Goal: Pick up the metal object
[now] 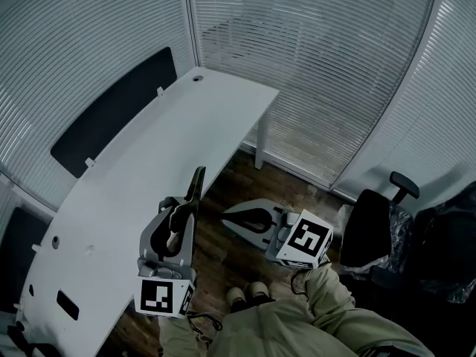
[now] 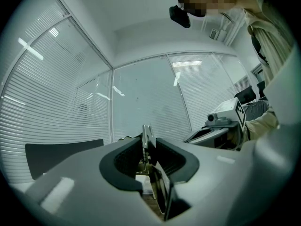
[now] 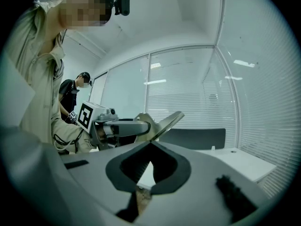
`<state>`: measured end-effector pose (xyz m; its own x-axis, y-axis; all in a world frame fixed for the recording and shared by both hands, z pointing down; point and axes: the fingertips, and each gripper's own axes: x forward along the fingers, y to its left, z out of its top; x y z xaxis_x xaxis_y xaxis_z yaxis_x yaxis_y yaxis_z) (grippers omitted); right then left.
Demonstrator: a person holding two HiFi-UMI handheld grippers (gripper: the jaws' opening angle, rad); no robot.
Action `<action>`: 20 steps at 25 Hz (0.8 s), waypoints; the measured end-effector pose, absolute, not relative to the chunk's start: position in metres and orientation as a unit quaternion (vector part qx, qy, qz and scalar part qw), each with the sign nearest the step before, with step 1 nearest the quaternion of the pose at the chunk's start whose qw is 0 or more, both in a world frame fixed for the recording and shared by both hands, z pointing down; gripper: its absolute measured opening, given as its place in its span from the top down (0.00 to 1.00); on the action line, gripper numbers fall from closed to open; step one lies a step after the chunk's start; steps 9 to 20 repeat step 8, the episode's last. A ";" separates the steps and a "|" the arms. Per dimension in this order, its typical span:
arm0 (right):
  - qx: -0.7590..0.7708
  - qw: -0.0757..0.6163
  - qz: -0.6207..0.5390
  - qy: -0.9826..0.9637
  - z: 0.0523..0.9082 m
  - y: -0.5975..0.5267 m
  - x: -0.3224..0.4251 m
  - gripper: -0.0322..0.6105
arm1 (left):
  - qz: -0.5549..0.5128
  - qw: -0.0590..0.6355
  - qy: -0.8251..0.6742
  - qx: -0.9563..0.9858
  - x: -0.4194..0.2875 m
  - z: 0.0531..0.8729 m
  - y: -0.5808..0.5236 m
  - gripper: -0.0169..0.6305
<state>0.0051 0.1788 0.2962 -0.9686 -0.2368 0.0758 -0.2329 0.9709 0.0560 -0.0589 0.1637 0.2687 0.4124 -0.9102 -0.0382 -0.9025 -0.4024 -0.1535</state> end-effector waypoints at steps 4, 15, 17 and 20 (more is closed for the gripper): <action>0.118 0.041 -0.028 -0.992 0.293 0.181 0.005 0.96 | -0.024 0.078 0.541 -0.837 -0.059 0.265 0.166 0.82; 0.118 0.040 -0.031 -0.992 0.289 0.183 0.004 0.96 | -0.024 0.080 0.541 -0.837 -0.059 0.261 0.168 0.82; 0.118 0.040 -0.031 -0.992 0.289 0.183 0.004 0.96 | -0.024 0.080 0.541 -0.837 -0.059 0.261 0.168 0.82; 0.118 0.040 -0.031 -0.992 0.289 0.183 0.004 0.96 | -0.024 0.080 0.541 -0.837 -0.059 0.261 0.168 0.82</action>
